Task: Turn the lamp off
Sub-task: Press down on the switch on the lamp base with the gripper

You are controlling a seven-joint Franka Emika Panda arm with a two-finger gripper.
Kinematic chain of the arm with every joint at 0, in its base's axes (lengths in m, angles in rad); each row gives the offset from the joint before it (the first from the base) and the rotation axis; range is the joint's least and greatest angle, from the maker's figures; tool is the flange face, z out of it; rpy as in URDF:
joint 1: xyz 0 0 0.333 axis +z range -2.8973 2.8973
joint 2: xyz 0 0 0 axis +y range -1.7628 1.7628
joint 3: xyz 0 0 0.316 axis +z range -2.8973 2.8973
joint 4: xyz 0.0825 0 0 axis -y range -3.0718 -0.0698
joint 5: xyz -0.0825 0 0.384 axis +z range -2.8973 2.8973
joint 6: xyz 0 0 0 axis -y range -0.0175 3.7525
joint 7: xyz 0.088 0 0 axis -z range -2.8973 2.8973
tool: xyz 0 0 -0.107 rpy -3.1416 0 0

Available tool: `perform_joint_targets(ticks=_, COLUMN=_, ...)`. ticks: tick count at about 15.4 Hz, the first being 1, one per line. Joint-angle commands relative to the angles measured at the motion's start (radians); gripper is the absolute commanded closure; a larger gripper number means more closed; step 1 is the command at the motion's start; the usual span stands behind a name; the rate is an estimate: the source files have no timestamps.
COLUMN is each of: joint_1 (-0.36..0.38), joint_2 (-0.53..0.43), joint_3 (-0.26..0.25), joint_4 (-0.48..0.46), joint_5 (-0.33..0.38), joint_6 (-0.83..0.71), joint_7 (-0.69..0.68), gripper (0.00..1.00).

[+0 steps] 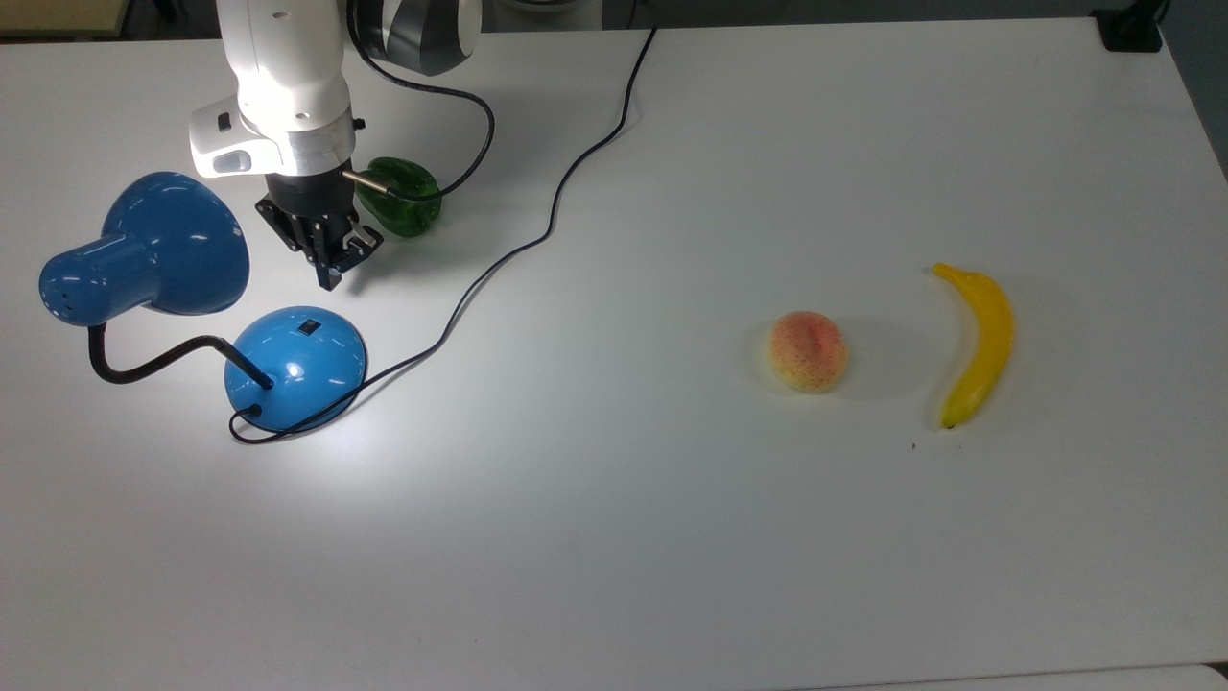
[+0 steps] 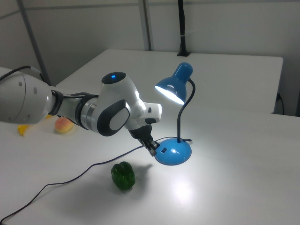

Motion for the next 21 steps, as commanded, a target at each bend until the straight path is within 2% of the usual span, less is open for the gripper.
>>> perform_joint_targets(ticks=1, joint_1=-0.005, joint_2=0.024, joint_3=-0.001, joint_4=0.001, joint_5=-0.004, joint_6=0.120, joint_7=0.013, gripper=1.00)
perform_joint_targets(ticks=7, joint_1=-0.011, joint_2=0.067, joint_3=-0.001, joint_4=0.033, joint_5=-0.009, joint_6=0.197, joint_7=0.002, gripper=1.00)
perform_joint_targets(ticks=21, joint_1=-0.010, joint_2=0.096, joint_3=-0.001, joint_4=0.021, joint_5=-0.021, joint_6=0.222, joint_7=0.002, gripper=1.00)
